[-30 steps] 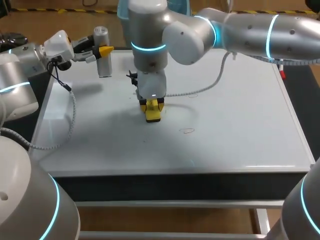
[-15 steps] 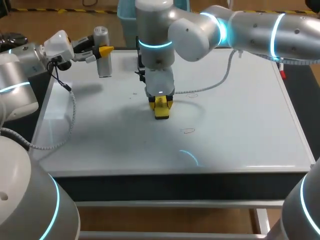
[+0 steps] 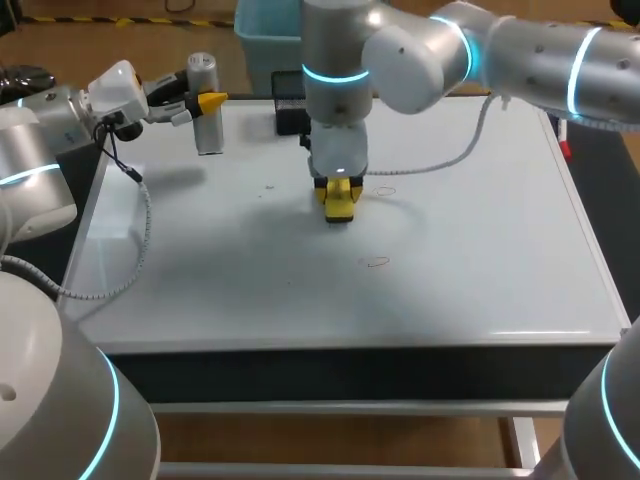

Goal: Pick up the inspection probe, press it on each red-marked spot on the whiteboard one by one, put down the probe, pick up the eraser, and wipe off all the red marks.

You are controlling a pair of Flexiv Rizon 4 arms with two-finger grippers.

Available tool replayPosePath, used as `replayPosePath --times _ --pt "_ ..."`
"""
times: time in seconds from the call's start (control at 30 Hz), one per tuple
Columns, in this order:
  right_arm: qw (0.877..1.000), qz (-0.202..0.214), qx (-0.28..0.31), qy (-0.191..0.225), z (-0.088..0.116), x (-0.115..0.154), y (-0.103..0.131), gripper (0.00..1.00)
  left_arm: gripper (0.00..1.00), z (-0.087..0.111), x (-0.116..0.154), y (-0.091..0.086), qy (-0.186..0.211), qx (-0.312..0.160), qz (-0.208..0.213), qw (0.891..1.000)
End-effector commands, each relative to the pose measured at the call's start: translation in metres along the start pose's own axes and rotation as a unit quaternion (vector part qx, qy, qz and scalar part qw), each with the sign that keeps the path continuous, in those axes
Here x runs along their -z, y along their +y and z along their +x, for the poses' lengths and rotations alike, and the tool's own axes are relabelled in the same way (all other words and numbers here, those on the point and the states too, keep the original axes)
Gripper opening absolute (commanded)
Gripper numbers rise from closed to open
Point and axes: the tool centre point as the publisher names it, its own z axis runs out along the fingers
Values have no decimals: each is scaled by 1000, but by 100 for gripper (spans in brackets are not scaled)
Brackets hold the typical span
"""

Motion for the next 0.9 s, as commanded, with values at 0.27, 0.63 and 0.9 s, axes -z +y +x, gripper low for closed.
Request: replayPosePath --times 0.27,0.63,0.9 --pt "1000 23 -20 -1 52 53 -11 0 0 0 0 -1 1 0 0 1000" --pt "996 29 -86 -13 117 68 -44 0 0 0 0 -1 1 0 0 1000" --pt "990 31 -136 -4 174 71 -68 0 0 0 0 -1 1 0 0 1000"
